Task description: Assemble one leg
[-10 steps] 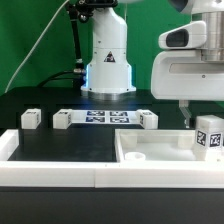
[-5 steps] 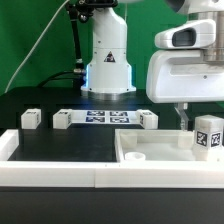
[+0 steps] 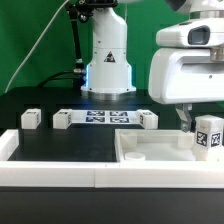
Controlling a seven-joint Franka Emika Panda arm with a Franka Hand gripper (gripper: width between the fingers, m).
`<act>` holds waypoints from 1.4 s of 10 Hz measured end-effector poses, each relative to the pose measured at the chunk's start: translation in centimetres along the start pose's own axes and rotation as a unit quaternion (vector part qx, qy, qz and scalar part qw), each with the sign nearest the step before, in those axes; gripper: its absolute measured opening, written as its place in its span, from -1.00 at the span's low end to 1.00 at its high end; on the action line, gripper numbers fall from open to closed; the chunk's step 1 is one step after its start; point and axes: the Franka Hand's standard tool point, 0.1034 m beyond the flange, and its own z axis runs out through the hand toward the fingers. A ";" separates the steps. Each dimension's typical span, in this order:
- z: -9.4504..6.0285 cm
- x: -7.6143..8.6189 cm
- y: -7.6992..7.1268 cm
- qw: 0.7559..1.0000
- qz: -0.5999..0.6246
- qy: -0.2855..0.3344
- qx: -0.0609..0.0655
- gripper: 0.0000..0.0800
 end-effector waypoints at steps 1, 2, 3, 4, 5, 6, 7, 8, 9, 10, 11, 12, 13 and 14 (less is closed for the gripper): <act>0.0 0.0 0.0 1.000 0.005 0.000 0.000 0.62; 0.0 0.0 0.0 1.000 0.005 0.000 0.000 0.38; 0.0 0.0 0.0 1.000 0.006 0.000 0.000 0.38; 0.0 0.0 0.0 1.000 0.019 0.000 0.000 -0.05; 0.0 0.0 0.0 1.000 0.021 0.000 0.000 -0.05; 0.0 0.0 0.0 0.999 0.042 0.000 0.000 -0.27; 0.0 0.0 0.0 0.997 0.076 0.000 0.000 -0.27; 0.0 0.0 0.0 0.993 0.115 0.000 0.001 -0.27; 0.0 0.0 0.1 0.989 0.150 0.002 0.000 -0.27; 0.1 0.1 0.0 0.978 0.206 0.003 0.001 -0.27; 0.1 0.0 0.0 0.967 0.256 0.004 0.001 -0.27; 0.1 0.0 0.1 0.959 0.285 0.004 0.006 -0.27; 0.1 -0.1 0.2 0.944 0.329 0.003 0.011 -0.27; 0.1 -0.3 0.5 0.930 0.368 0.002 0.009 -0.27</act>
Offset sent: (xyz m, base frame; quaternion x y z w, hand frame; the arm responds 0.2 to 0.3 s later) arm 0.0000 0.0000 0.0000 0.0000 0.0000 0.0650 0.9979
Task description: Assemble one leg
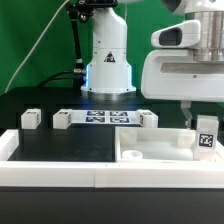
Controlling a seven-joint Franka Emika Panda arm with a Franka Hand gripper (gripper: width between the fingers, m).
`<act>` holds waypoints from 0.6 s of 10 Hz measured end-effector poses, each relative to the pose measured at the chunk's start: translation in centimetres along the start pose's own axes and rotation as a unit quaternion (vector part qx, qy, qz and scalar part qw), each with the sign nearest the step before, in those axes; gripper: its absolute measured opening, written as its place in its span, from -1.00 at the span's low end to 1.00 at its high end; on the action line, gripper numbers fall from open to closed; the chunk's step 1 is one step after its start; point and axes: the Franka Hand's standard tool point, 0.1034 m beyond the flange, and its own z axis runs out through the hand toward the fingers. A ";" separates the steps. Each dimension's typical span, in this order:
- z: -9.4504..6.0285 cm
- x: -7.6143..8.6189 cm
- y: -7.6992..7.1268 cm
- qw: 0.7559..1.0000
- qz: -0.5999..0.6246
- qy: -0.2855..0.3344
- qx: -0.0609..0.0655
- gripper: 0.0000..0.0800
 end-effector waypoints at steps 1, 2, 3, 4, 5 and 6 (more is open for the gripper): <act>0.0 0.1 0.3 0.999 0.044 0.002 -0.005 -0.26; 0.0 0.1 0.5 0.998 0.066 0.004 -0.008 -0.26; 0.0 0.2 0.8 0.995 0.094 0.007 -0.012 -0.25; 0.0 0.3 1.2 0.993 0.116 0.009 -0.017 -0.23; 0.0 0.3 1.3 0.992 0.123 0.011 -0.019 -0.23; -0.1 0.3 1.4 0.992 0.123 0.011 -0.020 -0.20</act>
Offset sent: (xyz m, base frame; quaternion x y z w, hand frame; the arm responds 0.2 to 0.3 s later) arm 0.0010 -0.0002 -0.0046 -0.0142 0.0187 0.2212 0.9749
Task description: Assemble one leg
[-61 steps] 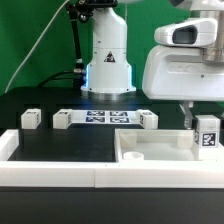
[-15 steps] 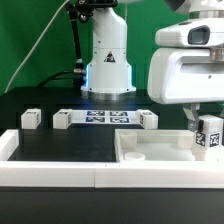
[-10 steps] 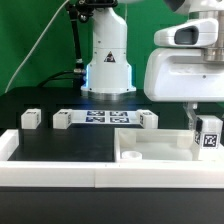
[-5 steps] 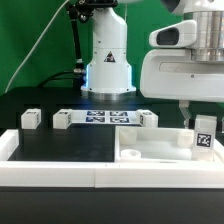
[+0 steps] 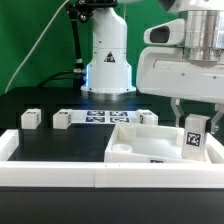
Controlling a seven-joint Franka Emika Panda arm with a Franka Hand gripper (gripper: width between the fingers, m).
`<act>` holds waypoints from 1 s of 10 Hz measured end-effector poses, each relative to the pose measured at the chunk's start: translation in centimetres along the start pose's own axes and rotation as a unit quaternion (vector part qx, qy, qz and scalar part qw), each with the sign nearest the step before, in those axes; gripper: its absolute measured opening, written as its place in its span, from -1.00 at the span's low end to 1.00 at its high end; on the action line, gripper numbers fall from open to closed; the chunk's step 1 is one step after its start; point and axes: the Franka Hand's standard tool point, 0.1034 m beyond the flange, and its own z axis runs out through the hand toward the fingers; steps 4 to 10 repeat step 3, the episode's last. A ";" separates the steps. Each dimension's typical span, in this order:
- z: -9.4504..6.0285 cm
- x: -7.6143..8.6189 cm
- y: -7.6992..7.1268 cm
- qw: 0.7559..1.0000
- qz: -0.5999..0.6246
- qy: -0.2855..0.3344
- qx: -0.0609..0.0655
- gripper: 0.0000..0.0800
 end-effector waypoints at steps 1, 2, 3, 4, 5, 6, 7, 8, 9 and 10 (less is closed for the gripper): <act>0.1 0.0 0.0 1.000 0.000 0.000 0.000 -0.20; 0.1 0.0 0.0 1.000 0.000 0.000 0.000 0.22; 0.1 0.0 0.0 1.000 0.000 0.000 0.000 0.49; 0.1 0.0 0.0 1.000 0.000 0.000 0.000 0.49; 0.1 0.0 0.0 1.000 0.000 0.000 0.000 0.49; 0.1 0.0 0.0 1.000 0.000 0.000 0.000 0.49; 0.1 0.0 0.0 1.000 0.000 0.000 0.000 0.49; 0.1 0.0 0.0 1.000 0.000 0.000 0.000 0.49; 0.1 0.0 0.0 1.000 0.000 0.000 0.000 0.49; 0.1 0.0 0.0 1.000 0.000 0.000 0.000 0.49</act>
Offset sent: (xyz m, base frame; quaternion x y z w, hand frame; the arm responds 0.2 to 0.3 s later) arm 0.0000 0.0000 0.0000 0.0000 0.0000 0.0000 1.0000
